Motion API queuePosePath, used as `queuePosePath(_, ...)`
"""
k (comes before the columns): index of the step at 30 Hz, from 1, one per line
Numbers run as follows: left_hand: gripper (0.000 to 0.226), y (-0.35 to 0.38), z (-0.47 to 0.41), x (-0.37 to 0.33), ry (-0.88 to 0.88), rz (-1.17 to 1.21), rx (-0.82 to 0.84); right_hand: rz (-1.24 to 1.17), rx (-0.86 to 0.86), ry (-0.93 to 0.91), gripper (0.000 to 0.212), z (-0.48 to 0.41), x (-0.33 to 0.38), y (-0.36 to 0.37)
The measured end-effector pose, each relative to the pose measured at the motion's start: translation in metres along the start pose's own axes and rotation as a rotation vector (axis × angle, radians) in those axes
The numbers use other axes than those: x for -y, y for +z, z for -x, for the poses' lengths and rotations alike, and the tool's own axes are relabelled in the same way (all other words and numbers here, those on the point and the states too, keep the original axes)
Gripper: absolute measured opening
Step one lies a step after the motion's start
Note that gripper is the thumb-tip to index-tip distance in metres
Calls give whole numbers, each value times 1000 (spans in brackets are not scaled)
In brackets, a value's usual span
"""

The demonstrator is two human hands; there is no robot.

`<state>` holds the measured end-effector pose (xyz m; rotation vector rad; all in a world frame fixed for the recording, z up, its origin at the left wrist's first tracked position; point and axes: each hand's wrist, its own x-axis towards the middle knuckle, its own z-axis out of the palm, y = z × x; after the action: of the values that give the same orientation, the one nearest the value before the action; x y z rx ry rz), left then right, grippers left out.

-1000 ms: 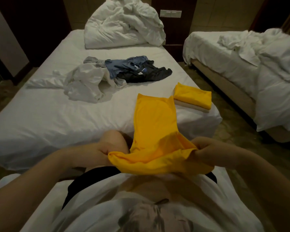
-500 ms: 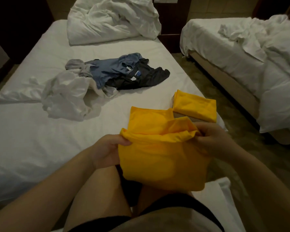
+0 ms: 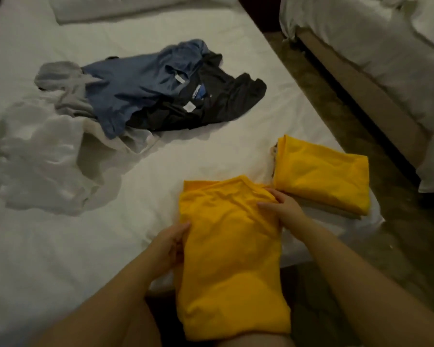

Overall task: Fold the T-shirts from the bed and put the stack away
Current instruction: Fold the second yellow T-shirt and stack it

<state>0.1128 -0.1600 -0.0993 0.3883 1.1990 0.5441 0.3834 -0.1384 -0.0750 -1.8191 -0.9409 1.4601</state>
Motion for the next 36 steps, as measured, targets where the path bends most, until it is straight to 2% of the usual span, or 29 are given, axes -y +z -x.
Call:
queuePosePath(2,18,-4,-4,0,8,-29,74,-38,50,-26,63,-6,-12,-4)
queuePosePath(4,35,-6,-5,6,52,-82,97,25,31,-77,64,-5,-16,-2)
queuePosePath(6,52,-3,0,14,114,-106,90,74,-73,-140,52,-4,-17,3)
queuePosePath(9,94,-1,2,30,177,-184,16,44,-229,-163,30,-5,-17,11)
queuePosePath(12,102,-6,8,38,238,-332,-53,58,-365,-117,18,-6,-16,21)
queuePosePath(13,103,-7,10,40,234,-375,-43,82,-395,-94,24,-5,-15,24)
queuePosePath(16,104,-7,21,48,242,-531,-66,98,-457,30,61,5,-14,24)
queuePosePath(18,111,-4,28,54,252,-602,-104,37,-443,88,64,14,-19,20)
queuePosePath(20,128,0,35,62,225,-640,-113,-31,-336,133,59,33,-28,18)
queuePosePath(23,150,0,47,78,168,-396,-94,-156,-156,200,31,74,-61,21)
queuePosePath(25,141,-5,47,89,167,-251,-95,-163,-86,258,43,99,-90,23)
queuePosePath(27,126,-5,49,92,180,-202,-66,-166,-72,282,50,115,-110,24)
queuePosePath(29,104,0,58,93,168,-166,-58,-200,-82,286,46,125,-116,23)
queuePosePath(31,79,1,64,96,146,-115,-54,-251,-57,275,33,131,-114,24)
queuePosePath(33,67,0,68,101,109,-105,-44,-292,-30,249,25,136,-114,27)
queuePosePath(36,40,-1,74,103,84,-82,-37,-293,-7,211,31,144,-112,30)
